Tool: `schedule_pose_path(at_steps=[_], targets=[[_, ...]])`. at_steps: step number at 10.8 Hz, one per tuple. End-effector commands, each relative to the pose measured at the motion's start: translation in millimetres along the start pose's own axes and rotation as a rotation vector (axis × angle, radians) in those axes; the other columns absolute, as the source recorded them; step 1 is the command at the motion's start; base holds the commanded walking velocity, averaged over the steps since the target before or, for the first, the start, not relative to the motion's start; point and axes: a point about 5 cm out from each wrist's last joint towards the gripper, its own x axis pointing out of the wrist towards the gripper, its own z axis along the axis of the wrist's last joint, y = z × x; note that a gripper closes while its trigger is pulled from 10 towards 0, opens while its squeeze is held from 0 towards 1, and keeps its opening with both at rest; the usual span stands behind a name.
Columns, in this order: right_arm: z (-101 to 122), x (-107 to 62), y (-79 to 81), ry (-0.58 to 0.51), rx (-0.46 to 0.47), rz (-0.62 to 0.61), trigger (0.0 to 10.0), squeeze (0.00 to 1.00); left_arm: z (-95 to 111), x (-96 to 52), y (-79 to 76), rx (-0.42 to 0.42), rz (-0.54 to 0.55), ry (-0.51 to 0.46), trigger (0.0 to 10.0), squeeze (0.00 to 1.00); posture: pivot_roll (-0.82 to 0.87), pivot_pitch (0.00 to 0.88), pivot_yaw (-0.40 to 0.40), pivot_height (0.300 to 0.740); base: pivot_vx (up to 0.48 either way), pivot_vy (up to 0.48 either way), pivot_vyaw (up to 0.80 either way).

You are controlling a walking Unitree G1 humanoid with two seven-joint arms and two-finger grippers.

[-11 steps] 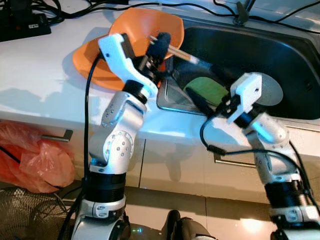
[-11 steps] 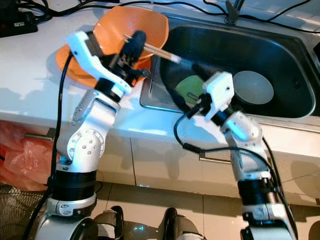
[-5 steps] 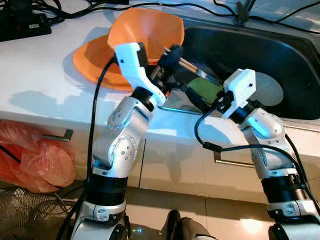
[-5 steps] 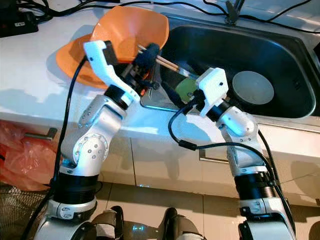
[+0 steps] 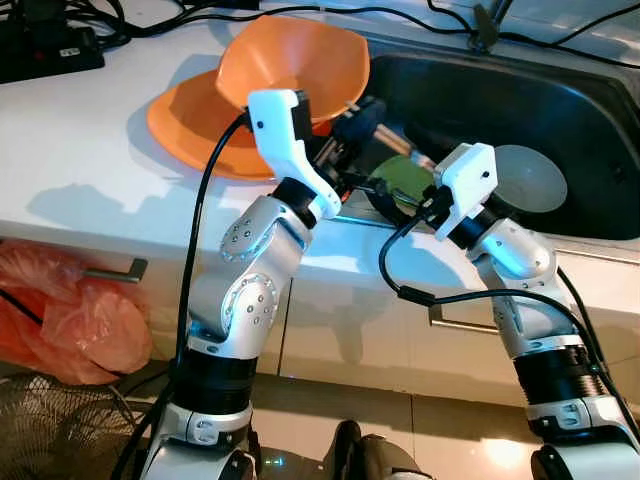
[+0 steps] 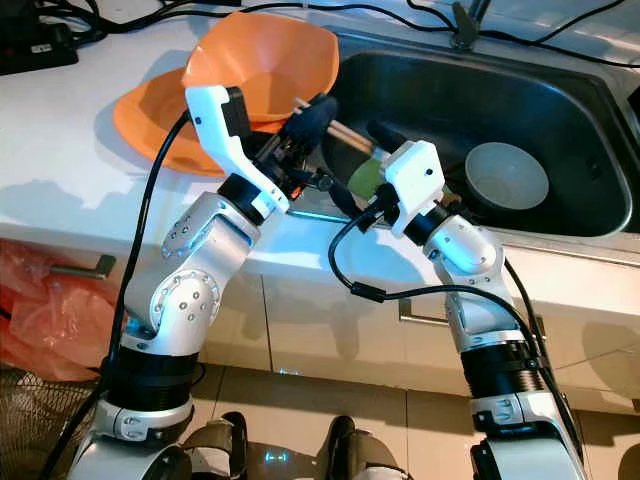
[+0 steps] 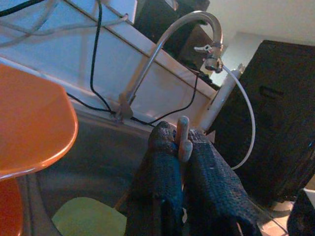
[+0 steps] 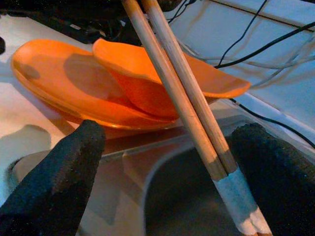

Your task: Kitchen organization

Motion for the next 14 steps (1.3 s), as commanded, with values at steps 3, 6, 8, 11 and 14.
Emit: schedule_pose_path(at_steps=[3,6,8,11,14], targets=[[-4,0.1,-5.8,0.021,-0.033,-0.049,10.0,0.0,-3,-2.6,-9.4,0.049,-0.075,0.047,10.0,0.0,0.2,0.18,-0.085,0.74,0.0,0.0,0.0],[-7,1.1,-5.9,0.031,-0.043,-0.058,10.0,0.0,-4,-7.4,-7.1,0.179,-0.131,0.115,10.0,0.0,0.21,0.186,-0.086,0.74,0.0,0.0,0.0],[-9,1.3,-6.1,0.036,-0.044,-0.063,5.7,0.0,-3,-7.2,-7.0,0.188,-0.127,0.113,10.0,0.0,0.21,0.19,-0.088,0.74,0.0,0.0,0.0],[-10,2.1,-6.2,0.039,-0.046,-0.059,1.3,0.0,1,-6.7,-4.7,0.199,-0.107,0.09,10.0,0.0,0.21,0.197,-0.091,0.74,0.0,0.0,0.0],[-11,1.9,-4.8,0.042,-0.045,-0.063,0.0,0.0,1,-7.2,-5.1,0.195,-0.102,0.084,10.0,0.0,0.21,0.2,-0.09,0.74,0.0,0.0,0.0]])
